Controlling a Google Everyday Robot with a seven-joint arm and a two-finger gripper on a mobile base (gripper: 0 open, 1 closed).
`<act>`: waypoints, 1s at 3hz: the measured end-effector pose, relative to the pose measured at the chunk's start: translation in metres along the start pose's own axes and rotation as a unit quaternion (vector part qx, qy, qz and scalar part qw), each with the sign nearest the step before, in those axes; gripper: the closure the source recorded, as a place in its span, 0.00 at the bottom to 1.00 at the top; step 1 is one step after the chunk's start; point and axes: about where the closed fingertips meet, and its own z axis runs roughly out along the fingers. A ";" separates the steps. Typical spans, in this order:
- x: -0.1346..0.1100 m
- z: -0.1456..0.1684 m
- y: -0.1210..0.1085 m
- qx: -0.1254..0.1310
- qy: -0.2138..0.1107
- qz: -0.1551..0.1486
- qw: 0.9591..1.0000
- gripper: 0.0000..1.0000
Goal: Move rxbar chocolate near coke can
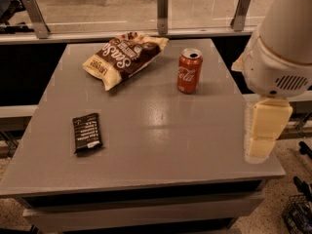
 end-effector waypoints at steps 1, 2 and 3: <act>-0.027 0.000 0.017 0.001 0.021 -0.036 0.999 0.00; -0.056 -0.005 0.034 0.009 0.033 -0.066 0.997 0.00; -0.067 -0.008 0.041 0.013 0.035 -0.076 0.996 0.00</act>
Offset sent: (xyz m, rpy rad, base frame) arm -0.0467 0.0869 -0.0208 -0.1622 0.0427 0.1644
